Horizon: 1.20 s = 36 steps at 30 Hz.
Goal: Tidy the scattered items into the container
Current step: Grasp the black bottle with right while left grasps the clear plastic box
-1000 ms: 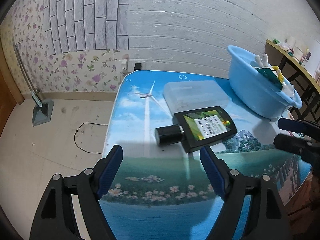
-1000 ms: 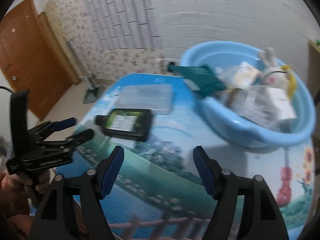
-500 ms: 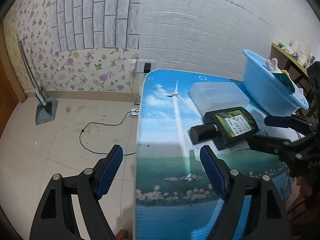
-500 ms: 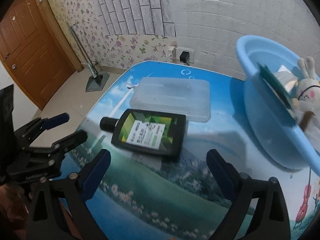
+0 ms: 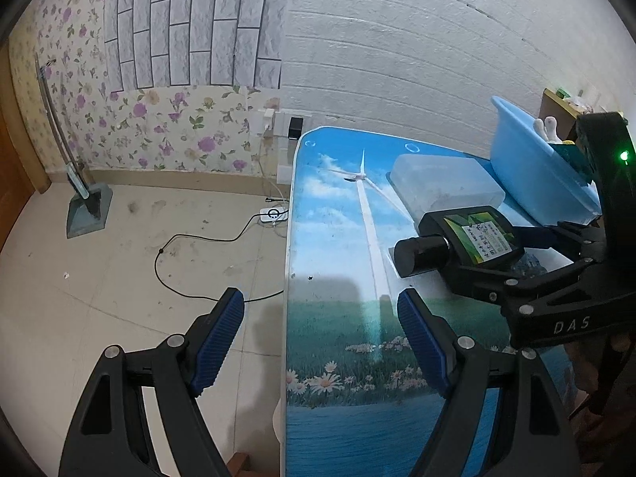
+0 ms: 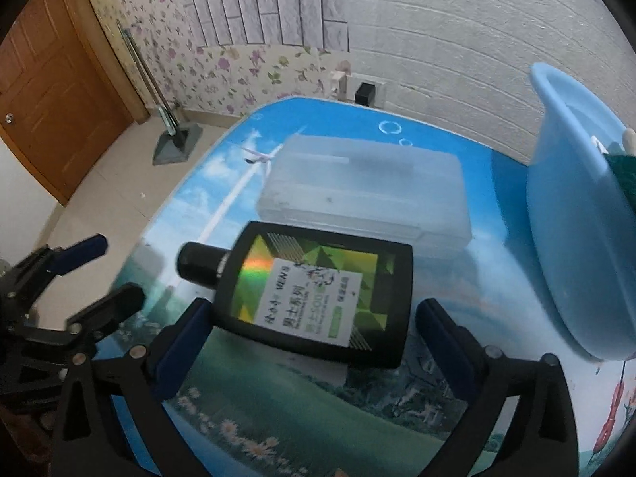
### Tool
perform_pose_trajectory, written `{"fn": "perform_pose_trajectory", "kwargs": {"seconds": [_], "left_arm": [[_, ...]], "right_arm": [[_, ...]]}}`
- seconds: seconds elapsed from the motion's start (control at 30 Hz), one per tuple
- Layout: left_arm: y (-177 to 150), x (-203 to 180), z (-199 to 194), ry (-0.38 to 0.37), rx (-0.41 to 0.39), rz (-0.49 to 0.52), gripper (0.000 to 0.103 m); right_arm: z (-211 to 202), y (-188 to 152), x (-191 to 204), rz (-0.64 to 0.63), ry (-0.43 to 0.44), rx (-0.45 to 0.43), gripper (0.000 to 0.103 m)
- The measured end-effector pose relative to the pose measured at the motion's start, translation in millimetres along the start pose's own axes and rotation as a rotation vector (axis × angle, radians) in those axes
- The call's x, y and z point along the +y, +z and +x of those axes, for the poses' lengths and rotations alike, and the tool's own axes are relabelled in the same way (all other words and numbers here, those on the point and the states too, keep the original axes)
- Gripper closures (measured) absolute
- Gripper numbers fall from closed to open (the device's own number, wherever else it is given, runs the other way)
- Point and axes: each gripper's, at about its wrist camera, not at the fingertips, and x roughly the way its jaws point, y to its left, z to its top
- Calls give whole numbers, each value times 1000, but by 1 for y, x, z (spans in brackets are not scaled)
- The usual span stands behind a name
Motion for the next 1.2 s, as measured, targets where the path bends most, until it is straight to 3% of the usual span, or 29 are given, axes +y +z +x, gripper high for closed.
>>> {"fn": "perform_pose_trajectory", "kwargs": {"seconds": [0.07, 0.23, 0.4, 0.53, 0.67, 0.9, 1.2], "left_arm": [[1, 0, -1, -3, -3, -4, 24], [5, -9, 0, -24, -7, 8, 23], [14, -29, 2, -31, -29, 65, 12], [26, -48, 7, -35, -50, 154, 9], [41, -67, 17, -55, -65, 325, 9], [67, -78, 48, -52, -38, 483, 8], [78, -101, 77, -156, 29, 716, 8]], "right_arm": [[-2, -1, 2, -17, 10, -6, 8], [-14, -9, -7, -26, 23, -3, 10], [-31, -28, -31, 4, 16, 11, 10], [-44, -46, -56, 49, -15, 22, 11], [-57, -63, -83, 110, -46, 27, 11], [-75, -88, -126, 194, -112, 30, 11], [-81, -100, -143, 193, -107, 31, 11]]}}
